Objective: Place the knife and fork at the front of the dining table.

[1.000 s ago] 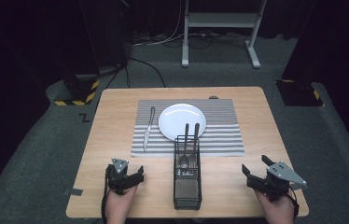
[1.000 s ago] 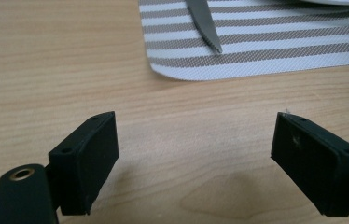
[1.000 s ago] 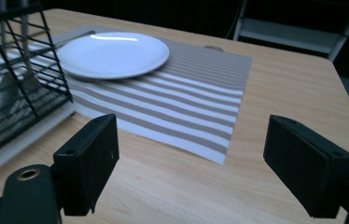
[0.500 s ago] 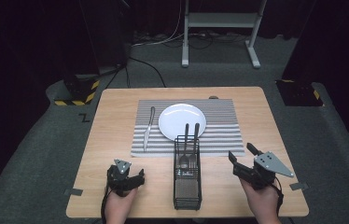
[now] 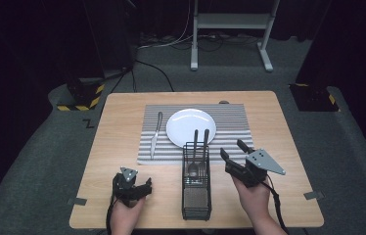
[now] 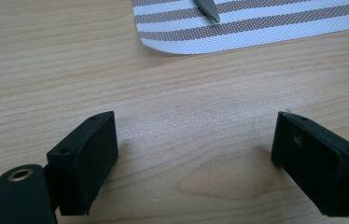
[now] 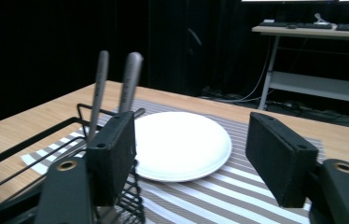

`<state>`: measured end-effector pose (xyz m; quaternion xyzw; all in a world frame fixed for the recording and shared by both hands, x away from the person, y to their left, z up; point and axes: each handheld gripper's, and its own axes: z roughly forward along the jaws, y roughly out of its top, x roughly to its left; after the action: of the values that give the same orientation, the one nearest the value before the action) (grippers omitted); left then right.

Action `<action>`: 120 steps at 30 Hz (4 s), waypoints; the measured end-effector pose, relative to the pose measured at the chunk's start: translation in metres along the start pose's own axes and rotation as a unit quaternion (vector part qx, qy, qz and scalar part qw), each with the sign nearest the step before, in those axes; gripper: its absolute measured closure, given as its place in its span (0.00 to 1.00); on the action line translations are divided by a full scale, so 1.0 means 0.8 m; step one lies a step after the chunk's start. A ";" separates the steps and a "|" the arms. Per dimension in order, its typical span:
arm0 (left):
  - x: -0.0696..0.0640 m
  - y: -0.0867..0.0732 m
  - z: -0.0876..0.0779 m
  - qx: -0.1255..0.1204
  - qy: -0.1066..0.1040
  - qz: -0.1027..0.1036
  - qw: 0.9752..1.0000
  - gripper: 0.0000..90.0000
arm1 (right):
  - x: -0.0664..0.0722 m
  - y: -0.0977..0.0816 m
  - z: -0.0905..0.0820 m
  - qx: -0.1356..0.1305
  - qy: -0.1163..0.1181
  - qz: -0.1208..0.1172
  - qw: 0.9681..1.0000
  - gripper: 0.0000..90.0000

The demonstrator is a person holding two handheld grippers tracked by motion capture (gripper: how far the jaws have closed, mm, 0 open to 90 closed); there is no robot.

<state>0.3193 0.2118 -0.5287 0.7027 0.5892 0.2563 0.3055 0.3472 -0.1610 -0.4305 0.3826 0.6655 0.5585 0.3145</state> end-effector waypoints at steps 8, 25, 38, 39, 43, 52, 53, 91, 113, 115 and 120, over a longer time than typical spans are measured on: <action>0.001 0.000 0.000 -0.001 -0.004 -0.003 1.000 0.16 | 0.018 0.006 0.037 0.020 0.021 -0.009 1.000 0.55; 0.001 -0.002 -0.002 -0.001 -0.007 -0.004 1.000 0.16 | 0.029 0.012 0.067 0.031 0.063 0.012 0.997 0.82; 0.002 -0.002 -0.003 -0.003 -0.008 -0.008 1.000 0.16 | 0.039 0.014 0.062 0.007 0.077 0.027 0.997 0.97; 0.002 -0.002 -0.003 -0.003 -0.008 -0.008 1.000 0.16 | 0.041 0.016 0.061 0.004 0.072 0.017 0.997 0.97; 0.002 -0.002 -0.003 -0.003 -0.008 -0.008 1.000 0.16 | 0.041 0.017 0.058 -0.001 0.071 0.017 0.997 0.97; 0.001 -0.002 -0.002 -0.002 -0.007 -0.005 1.000 0.16 | 0.039 0.030 0.038 -0.042 0.067 0.018 0.997 0.97; 0.001 -0.002 -0.002 -0.002 -0.007 -0.005 1.000 0.16 | 0.039 0.033 0.035 -0.049 0.066 0.021 0.996 0.97; 0.000 -0.002 -0.002 0.001 -0.004 0.001 1.000 0.15 | -0.021 0.085 -0.047 -0.150 0.010 0.029 0.988 0.97; 0.001 -0.002 -0.002 0.000 -0.007 -0.003 1.000 0.15 | -0.061 0.011 0.019 -0.044 -0.034 0.016 0.998 0.97; 0.001 -0.002 -0.002 -0.001 -0.008 -0.004 1.000 0.15 | -0.062 0.010 0.025 -0.039 -0.035 0.016 0.999 0.97; 0.002 -0.002 -0.002 -0.002 -0.010 -0.007 1.000 0.15 | -0.062 0.006 0.035 -0.025 -0.031 0.015 0.999 0.97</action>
<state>0.3171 0.2135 -0.5286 0.7007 0.5903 0.2485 0.3144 0.3972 -0.1895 -0.4313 0.4017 0.6350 0.5679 0.3359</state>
